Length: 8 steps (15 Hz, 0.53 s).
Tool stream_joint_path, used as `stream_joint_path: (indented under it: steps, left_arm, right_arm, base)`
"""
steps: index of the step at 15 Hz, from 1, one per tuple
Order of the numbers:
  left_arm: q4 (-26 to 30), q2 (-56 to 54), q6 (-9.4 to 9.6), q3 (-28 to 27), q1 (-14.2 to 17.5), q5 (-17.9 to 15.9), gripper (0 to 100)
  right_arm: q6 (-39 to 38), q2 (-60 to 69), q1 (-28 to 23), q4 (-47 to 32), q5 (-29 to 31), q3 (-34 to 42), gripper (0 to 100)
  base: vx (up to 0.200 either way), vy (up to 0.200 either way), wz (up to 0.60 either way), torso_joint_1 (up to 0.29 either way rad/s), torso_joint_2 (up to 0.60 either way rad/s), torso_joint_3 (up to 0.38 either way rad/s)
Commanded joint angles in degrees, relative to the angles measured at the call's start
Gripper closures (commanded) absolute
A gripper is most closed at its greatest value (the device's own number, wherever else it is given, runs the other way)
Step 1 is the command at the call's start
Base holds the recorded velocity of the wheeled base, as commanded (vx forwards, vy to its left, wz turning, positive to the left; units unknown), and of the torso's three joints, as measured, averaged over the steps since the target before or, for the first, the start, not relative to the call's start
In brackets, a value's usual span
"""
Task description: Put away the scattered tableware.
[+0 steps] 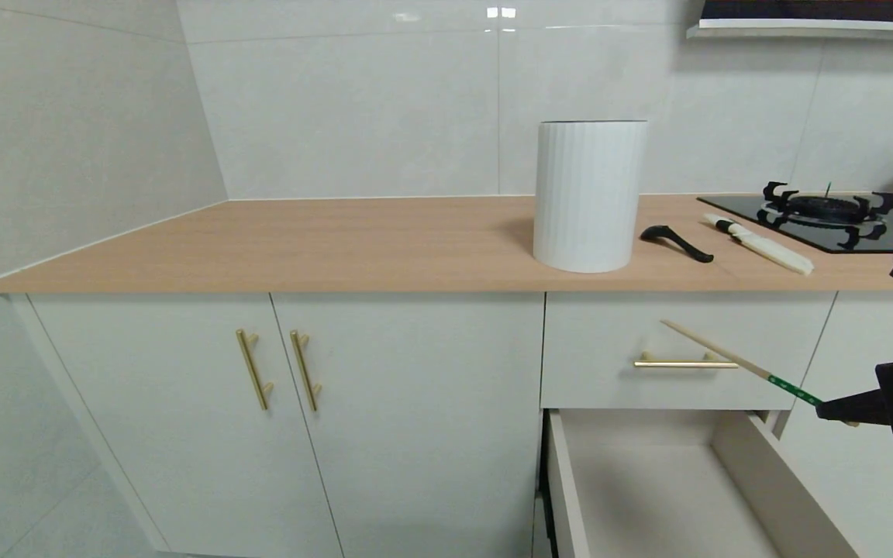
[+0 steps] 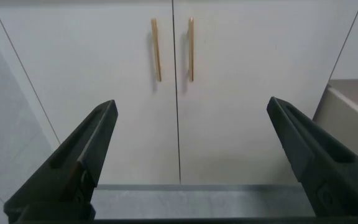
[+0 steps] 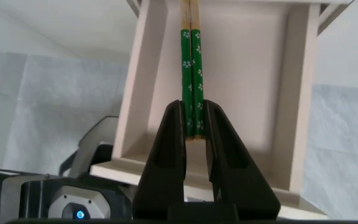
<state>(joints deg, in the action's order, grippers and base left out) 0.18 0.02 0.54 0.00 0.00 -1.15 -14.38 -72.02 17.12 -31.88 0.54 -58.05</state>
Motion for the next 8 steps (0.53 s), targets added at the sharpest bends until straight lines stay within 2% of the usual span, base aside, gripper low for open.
stream_joint_path:
  steps: [1, 3, 8]
  left_arm:
    - [-0.01, -0.02, -0.01, 0.0, 0.0, 0.0, 0]
    - [0.08, -0.02, -0.01, 0.0, 0.0, 0.0, 0]
    - [-0.01, -0.02, -0.01, 0.0, 0.0, 0.0, 0]
  right_arm:
    - [0.06, -0.4, 0.9, 0.06, -0.01, 0.4, 100]
    - [-0.03, -0.58, 1.52, 0.94, -0.01, 1.1, 100]
    - [0.5, -1.98, 2.66, 4.98, -0.01, 4.17, 100]
  base:
    - [0.0, 0.0, 0.0, -0.129, 0.44, 0.32]
    - [0.0, 0.0, 0.0, -0.044, 0.29, 0.146]
    - [0.0, 0.0, 0.0, 0.0, 0.0, 0.0]
